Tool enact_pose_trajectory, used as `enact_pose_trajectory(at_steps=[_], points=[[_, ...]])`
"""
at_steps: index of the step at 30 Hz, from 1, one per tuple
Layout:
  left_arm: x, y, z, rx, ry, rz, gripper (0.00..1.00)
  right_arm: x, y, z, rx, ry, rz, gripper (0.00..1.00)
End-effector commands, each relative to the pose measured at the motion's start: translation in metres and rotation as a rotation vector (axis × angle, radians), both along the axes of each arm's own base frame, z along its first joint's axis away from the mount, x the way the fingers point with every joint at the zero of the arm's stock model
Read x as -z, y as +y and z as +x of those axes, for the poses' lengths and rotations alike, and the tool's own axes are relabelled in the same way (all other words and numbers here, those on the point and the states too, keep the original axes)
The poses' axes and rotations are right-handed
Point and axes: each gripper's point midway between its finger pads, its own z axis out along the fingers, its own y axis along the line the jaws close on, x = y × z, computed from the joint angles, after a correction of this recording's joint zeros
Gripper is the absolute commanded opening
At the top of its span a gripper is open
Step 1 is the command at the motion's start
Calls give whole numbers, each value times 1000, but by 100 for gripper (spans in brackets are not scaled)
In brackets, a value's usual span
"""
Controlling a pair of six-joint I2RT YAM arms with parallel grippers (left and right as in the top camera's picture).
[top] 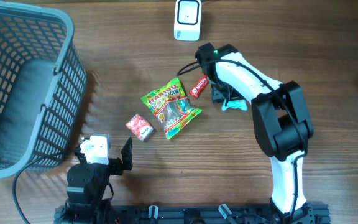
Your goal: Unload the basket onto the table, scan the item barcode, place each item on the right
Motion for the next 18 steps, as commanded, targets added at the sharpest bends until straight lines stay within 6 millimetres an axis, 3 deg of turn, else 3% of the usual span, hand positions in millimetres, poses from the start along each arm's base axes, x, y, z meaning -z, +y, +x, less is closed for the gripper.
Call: enact_pose_trajectory(at_steps=[1, 6, 9, 11, 12, 16, 18], points=[[3, 2, 1, -1, -1, 15, 100, 13, -28, -3, 62, -50, -148, 60], [3, 2, 1, -1, -1, 16, 100, 9, -31, 13, 60, -133, -180, 45], [3, 2, 1, -1, -1, 15, 100, 5, -34, 18, 53, -163, -208, 29], [3, 2, 1, -1, -1, 15, 100, 3, -36, 20, 51, -176, -223, 9], [3, 2, 1, -1, -1, 15, 100, 1, -37, 22, 47, -186, -237, 5], [3, 2, 1, -1, -1, 15, 100, 2, -34, 22, 37, -169, -216, 5], [3, 2, 1, -1, -1, 15, 100, 10, -12, 20, -33, -70, -80, 4]])
